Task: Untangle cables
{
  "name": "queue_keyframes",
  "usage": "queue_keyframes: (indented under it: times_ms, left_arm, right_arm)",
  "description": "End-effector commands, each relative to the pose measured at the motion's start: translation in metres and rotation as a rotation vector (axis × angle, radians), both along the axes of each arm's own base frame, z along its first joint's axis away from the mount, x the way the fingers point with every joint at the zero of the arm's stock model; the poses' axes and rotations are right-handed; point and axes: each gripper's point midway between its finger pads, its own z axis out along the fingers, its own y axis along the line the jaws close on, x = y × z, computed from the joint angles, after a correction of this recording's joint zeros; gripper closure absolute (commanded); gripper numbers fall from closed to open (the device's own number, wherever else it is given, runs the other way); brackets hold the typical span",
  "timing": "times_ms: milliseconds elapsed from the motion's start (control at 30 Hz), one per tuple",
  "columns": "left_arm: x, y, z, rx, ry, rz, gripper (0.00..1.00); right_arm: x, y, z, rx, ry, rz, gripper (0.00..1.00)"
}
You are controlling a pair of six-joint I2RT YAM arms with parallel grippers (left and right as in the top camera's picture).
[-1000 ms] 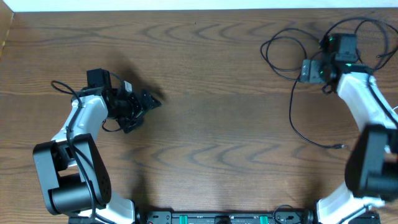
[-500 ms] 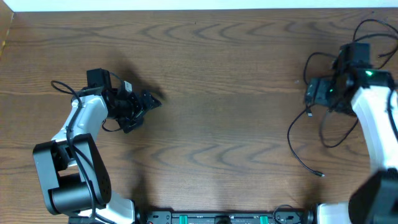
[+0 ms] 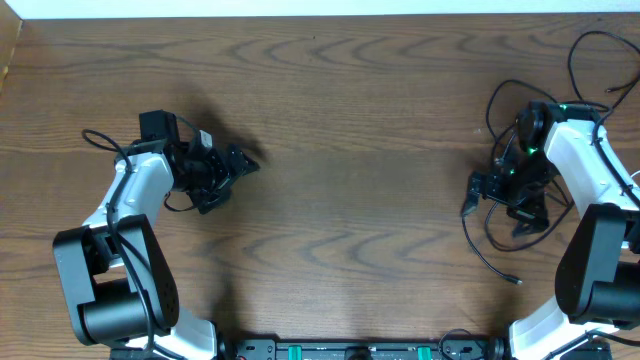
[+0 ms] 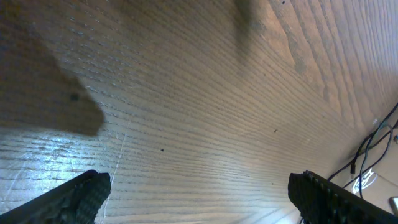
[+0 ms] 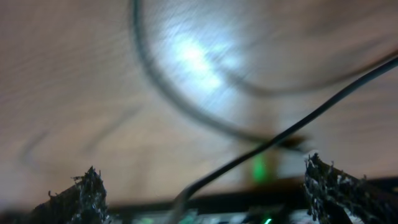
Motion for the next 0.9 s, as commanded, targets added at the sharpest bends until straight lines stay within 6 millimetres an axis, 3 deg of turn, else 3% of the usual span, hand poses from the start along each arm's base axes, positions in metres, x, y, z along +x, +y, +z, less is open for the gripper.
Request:
queue_keyframes:
  times_ms: [0, 67, 167, 200, 267, 333, 433, 667, 767, 867]
  left_arm:
    - [0.001, 0.003, -0.001, 0.009, 0.002, 0.007, 0.02]
    - [0.001, 0.003, -0.001, 0.009, 0.002, 0.007, 0.02]
    - [0.001, 0.003, -0.001, 0.009, 0.002, 0.007, 0.02]
    - [0.001, 0.003, -0.001, 0.009, 0.002, 0.007, 0.02]
    - [0.001, 0.003, -0.001, 0.009, 0.002, 0.007, 0.02]
    - [0.001, 0.003, -0.001, 0.009, 0.002, 0.007, 0.02]
    - [0.001, 0.003, -0.001, 0.009, 0.002, 0.007, 0.02]
    - [0.001, 0.003, -0.001, 0.009, 0.002, 0.007, 0.02]
    - [0.001, 0.003, -0.001, 0.009, 0.002, 0.007, 0.02]
    - [0.001, 0.003, -0.001, 0.009, 0.002, 0.007, 0.02]
  right_arm:
    - [0.003, 0.039, 0.018, 0.222, -0.004, -0.089, 0.01]
    - [0.011, 0.058, 0.027, 0.337, -0.015, -0.156, 0.01]
    - [0.025, 0.066, 0.03, 0.396, -0.073, -0.166, 0.03]
    - [0.03, 0.063, 0.027, 0.383, -0.104, -0.15, 0.08]
    - [0.039, 0.043, 0.011, 0.253, -0.161, -0.099, 0.34]
    - [0.045, 0.017, -0.002, 0.083, -0.176, -0.107, 0.39]
    - [0.06, 0.0, -0.009, -0.018, -0.235, -0.11, 0.31]
    - [0.093, -0.021, -0.013, -0.122, -0.391, -0.021, 0.27]
    - [0.087, -0.021, -0.008, -0.11, -0.383, 0.047, 0.22]
    - [0.082, -0.019, 0.014, -0.098, -0.381, 0.087, 0.17]
